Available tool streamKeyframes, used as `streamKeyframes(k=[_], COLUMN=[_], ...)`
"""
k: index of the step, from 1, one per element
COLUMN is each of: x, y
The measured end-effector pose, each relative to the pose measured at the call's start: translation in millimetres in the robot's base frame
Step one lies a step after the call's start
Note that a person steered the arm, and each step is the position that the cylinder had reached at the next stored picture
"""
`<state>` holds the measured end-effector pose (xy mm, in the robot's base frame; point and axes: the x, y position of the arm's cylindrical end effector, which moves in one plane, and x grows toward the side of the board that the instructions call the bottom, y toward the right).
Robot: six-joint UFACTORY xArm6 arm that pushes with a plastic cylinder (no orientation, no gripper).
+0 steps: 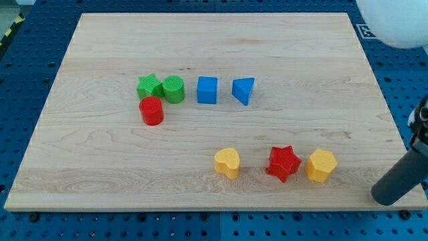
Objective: Move the red star upwards
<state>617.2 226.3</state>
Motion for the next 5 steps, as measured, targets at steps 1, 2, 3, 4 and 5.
streamKeyframes(k=[1,2,3,4,5], x=[0,0,1,-9,-19], y=[-52,-106,-107,-115,-123])
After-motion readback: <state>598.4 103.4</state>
